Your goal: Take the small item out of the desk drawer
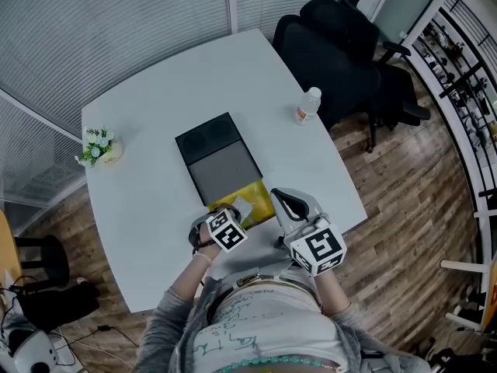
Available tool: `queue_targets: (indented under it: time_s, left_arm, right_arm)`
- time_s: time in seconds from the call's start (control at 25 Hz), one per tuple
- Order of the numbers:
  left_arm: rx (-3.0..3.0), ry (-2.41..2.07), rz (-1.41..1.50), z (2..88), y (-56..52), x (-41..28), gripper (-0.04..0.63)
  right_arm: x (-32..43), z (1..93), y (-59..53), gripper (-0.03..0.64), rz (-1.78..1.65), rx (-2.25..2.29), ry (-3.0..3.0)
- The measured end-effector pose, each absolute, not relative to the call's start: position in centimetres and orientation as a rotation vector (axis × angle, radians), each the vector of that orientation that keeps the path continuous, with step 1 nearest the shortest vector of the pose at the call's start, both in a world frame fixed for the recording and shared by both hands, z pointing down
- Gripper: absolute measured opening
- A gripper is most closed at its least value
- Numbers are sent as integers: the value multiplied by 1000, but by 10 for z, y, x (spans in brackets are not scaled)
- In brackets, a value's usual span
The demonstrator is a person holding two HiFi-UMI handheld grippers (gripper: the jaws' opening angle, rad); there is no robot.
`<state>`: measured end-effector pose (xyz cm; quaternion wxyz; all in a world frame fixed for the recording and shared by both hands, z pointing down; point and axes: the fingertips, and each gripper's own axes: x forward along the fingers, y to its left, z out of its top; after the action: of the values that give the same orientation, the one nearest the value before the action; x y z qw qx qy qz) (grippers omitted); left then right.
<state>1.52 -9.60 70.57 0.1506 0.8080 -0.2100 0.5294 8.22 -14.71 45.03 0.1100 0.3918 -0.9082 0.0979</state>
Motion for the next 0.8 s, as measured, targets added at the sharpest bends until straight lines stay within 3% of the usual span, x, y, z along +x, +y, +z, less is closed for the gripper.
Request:
queue_targets:
  time_s: [0.8]
  left_arm:
    - [2407, -559, 1512, 661, -90, 21, -2]
  right_arm:
    - [90, 450, -148, 2, 291, 1164, -2657]
